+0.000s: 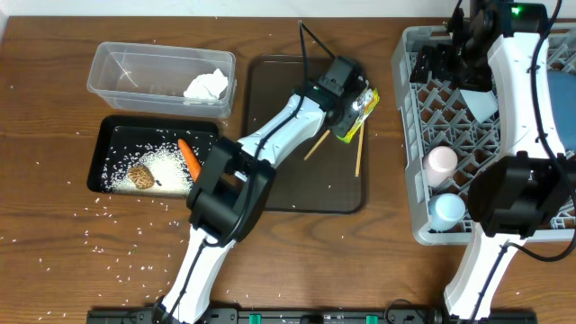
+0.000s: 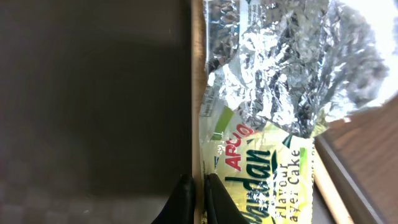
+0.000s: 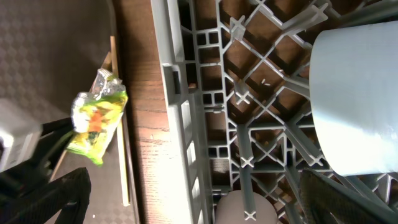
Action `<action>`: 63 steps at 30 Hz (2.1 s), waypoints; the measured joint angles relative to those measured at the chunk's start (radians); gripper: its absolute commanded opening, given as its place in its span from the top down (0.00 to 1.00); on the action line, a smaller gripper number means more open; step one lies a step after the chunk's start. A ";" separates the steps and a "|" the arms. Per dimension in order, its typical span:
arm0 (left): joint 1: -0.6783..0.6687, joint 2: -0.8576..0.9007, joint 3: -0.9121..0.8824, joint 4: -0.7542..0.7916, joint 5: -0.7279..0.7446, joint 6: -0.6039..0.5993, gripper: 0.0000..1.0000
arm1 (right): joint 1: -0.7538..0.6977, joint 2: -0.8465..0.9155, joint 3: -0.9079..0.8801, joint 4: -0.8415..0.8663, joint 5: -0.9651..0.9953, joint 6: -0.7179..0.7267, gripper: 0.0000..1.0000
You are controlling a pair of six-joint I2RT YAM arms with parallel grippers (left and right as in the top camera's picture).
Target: Sort waste into correct bins and load items into the dishwasher rack
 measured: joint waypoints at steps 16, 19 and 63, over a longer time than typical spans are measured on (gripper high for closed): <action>-0.001 -0.051 0.000 -0.056 0.002 0.000 0.85 | 0.000 0.000 0.000 -0.002 0.000 -0.004 0.01; -0.001 -0.051 0.000 -0.056 0.001 0.001 0.48 | 0.000 0.000 0.000 -0.002 0.000 -0.005 0.01; -0.032 -0.144 -0.001 -0.066 0.085 0.046 0.36 | 0.000 0.000 0.000 -0.002 0.000 -0.016 0.01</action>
